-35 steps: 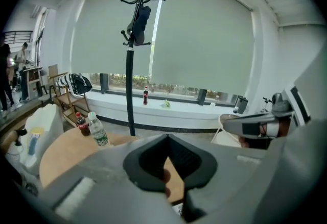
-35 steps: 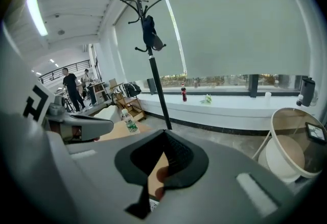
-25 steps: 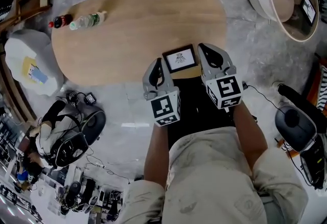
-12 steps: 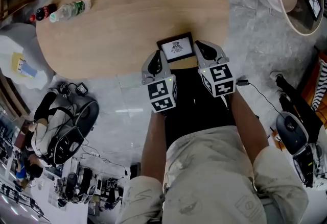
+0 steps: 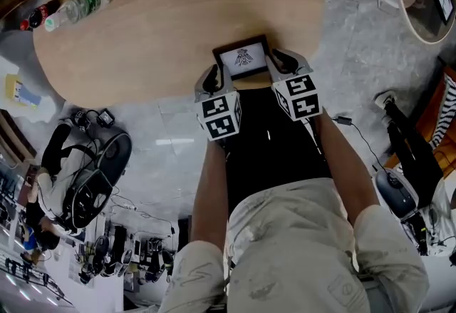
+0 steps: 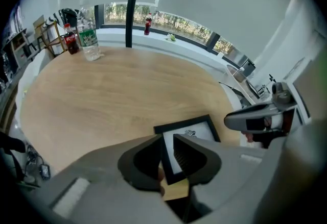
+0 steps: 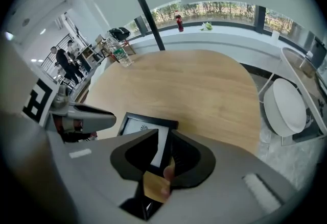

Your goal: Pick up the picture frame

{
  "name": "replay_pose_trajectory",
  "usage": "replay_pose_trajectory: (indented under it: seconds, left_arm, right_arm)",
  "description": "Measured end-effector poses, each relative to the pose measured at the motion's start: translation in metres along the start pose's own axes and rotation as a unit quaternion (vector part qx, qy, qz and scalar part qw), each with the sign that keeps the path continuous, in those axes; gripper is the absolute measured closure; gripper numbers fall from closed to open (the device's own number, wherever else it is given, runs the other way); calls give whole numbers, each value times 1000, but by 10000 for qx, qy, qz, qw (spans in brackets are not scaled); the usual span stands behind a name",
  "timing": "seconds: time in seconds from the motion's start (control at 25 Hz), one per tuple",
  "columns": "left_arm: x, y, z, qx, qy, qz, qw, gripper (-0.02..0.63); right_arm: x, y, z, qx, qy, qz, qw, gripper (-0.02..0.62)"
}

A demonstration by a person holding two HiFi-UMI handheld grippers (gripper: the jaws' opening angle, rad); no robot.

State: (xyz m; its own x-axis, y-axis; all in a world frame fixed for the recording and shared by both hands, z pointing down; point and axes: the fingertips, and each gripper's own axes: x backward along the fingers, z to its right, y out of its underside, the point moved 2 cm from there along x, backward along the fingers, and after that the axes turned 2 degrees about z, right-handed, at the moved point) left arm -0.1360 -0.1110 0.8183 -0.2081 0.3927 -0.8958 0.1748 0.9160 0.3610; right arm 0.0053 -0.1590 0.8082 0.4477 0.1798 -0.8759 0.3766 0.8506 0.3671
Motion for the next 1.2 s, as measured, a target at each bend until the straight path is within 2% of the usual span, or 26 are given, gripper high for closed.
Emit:
replay_pose_trajectory:
  seconds: [0.12,0.24,0.68,0.88,1.08,1.2]
  left_arm:
    - [-10,8,-5,143,-26,-117,9998,514]
    - [-14,10,-9,231,-79,-176,9995,503]
    - [-39,26,-9,325,97,-514,9981,494]
    - [-39,26,-10,344,129,-514,9980,499]
    - [-37,27,-11,437,123,-523,9976,517]
    - [-32,23,-11,392,96,-441,9982,518]
  right_arm:
    - [-12,7,5,-220,3,-142,9997,489]
    - [-21,12,5,-267,-11,-296,9992,485]
    - [-43,30,9,-332,-38,-663,9972,485]
    - [-45,32,10,-499,-21,-676,9965,488]
    - [-43,33,12,-636,165,-626,9959,518]
    - [-41,30,9,-590,230,-574,9963,520]
